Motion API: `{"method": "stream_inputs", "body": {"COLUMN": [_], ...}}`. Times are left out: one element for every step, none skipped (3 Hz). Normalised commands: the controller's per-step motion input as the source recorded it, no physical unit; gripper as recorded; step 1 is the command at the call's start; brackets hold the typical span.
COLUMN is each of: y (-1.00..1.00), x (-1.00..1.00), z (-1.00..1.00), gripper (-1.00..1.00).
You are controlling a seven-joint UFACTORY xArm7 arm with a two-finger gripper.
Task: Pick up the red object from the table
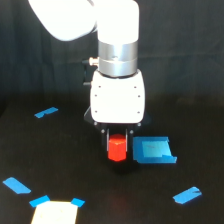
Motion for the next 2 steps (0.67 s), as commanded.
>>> {"method": "stream_inputs", "body": {"y": [0.02,-0.10], "x": [0.19,0.10], "z": [0.97,1.00], "gripper": [-0.42,-1.00]}}
